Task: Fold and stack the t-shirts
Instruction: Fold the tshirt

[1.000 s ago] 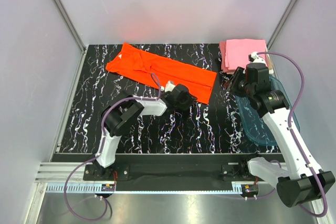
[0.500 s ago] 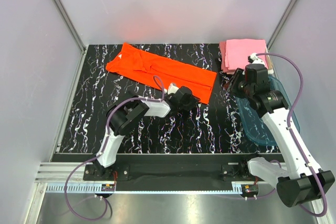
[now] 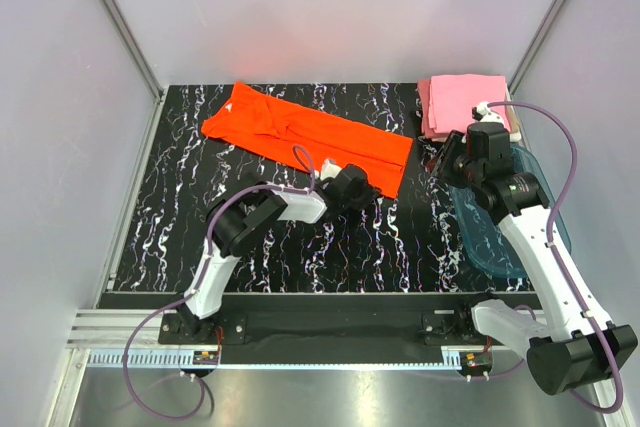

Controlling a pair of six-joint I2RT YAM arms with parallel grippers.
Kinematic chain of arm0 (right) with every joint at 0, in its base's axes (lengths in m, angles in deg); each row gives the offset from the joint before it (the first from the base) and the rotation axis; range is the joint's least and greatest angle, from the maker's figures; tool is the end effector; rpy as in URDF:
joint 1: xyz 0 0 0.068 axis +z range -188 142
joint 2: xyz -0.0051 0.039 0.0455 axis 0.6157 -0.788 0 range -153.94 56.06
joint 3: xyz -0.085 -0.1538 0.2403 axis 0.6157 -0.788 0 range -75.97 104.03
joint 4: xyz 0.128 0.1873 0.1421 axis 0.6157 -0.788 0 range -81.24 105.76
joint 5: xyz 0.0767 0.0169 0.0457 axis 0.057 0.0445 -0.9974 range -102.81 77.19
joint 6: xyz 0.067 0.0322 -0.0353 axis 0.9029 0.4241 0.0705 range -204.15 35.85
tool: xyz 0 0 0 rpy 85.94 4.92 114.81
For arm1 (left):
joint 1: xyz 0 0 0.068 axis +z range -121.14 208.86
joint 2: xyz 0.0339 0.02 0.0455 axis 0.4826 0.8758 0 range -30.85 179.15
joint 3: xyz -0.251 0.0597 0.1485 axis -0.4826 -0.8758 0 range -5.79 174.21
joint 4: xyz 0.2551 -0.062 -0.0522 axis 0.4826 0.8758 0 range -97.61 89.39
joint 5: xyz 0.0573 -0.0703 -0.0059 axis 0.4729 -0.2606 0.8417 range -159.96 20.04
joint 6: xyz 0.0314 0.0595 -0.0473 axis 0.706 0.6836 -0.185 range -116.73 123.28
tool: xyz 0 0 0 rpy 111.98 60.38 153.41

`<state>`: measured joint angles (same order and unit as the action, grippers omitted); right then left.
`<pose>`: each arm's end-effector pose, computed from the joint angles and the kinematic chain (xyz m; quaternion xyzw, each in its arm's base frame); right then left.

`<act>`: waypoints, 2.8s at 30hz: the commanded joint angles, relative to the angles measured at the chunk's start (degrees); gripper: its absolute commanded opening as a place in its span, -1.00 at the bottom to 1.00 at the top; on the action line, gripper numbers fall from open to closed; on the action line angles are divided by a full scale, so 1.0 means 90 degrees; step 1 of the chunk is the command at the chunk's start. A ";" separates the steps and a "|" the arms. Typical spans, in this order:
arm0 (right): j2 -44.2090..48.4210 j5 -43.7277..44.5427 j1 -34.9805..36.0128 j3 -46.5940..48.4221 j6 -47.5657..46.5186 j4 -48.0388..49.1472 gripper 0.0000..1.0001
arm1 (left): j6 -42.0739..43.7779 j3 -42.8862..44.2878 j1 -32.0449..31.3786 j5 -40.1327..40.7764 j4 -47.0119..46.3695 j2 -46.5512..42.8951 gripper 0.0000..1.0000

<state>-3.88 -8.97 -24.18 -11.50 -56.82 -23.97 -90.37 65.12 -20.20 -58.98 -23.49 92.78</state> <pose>0.2342 0.0526 0.3600 0.1196 0.8794 0.1338 0.4410 0.3353 -0.3658 0.1043 -0.3773 0.8074 -0.3946 0.2235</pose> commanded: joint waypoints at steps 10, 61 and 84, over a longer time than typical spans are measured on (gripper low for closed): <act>0.0108 -0.0065 -0.0022 -0.0015 0.0147 0.0088 -0.17 | 0.0775 -0.0408 -0.0183 0.0147 0.0026 -0.0698 -1.00; -0.1678 -0.2194 -0.0013 -0.1098 -0.0127 0.1074 -0.08 | 0.6733 0.1113 0.4444 0.0030 0.3844 -0.2333 -0.38; -0.2627 -0.1706 0.0007 -0.1411 0.0293 0.1836 -0.10 | 0.6841 0.5147 0.4582 -0.2157 0.3981 0.2102 -0.49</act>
<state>-28.84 -25.76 -24.18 -23.42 -55.27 -10.17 -29.54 108.25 22.64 -74.36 12.26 108.93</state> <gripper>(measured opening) 0.451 0.258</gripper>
